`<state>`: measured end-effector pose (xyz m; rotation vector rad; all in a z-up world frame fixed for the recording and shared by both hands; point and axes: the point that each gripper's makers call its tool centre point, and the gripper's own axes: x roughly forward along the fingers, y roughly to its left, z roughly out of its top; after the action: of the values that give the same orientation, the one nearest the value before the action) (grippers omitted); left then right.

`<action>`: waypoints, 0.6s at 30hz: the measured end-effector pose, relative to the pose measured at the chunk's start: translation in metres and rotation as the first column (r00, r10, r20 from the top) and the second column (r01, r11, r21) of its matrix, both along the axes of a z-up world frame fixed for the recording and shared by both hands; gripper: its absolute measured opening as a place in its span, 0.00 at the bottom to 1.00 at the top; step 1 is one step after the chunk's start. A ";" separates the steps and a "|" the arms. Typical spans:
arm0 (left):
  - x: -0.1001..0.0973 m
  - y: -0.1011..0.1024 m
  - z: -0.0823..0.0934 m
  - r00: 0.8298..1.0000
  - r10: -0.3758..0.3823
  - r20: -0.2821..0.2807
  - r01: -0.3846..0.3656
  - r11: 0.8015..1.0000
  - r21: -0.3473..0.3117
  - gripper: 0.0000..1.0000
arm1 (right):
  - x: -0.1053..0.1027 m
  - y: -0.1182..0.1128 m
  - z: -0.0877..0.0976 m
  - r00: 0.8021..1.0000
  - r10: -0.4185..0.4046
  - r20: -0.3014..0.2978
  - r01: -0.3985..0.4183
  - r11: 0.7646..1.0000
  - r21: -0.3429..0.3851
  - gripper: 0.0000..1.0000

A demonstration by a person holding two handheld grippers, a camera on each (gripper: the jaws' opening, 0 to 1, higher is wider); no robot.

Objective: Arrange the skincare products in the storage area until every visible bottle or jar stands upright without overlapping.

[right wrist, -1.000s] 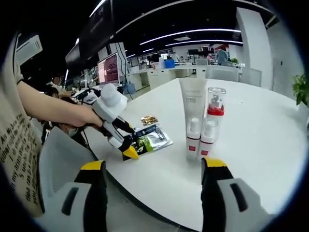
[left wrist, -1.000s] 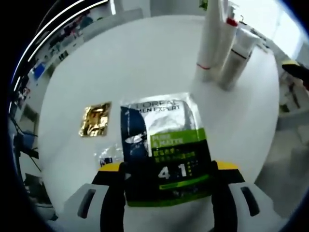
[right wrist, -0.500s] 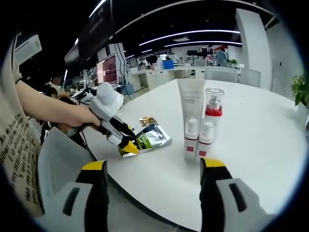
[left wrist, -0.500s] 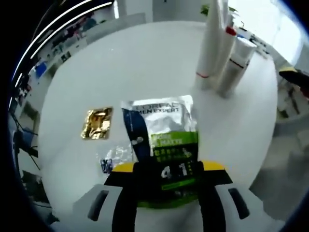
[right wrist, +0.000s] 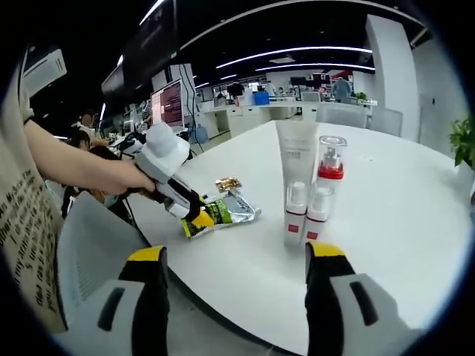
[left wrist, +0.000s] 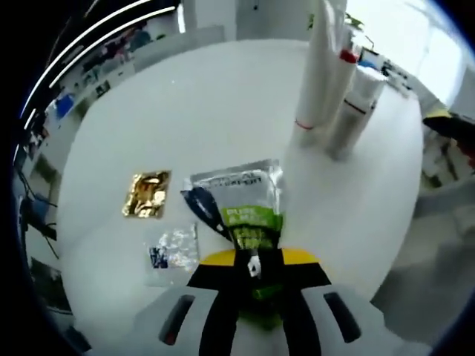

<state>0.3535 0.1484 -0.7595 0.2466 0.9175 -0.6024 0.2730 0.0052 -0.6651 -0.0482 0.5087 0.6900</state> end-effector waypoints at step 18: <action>-0.011 -0.006 0.055 0.988 0.148 0.054 -0.128 0.954 -0.272 0.05 | -0.003 0.005 0.003 1.000 0.025 0.000 -0.025 1.000 0.015 0.69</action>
<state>0.3422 0.1429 -0.7041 -0.0392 0.7650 -0.5769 0.2697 0.0104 -0.6625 -0.0411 0.5035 0.7184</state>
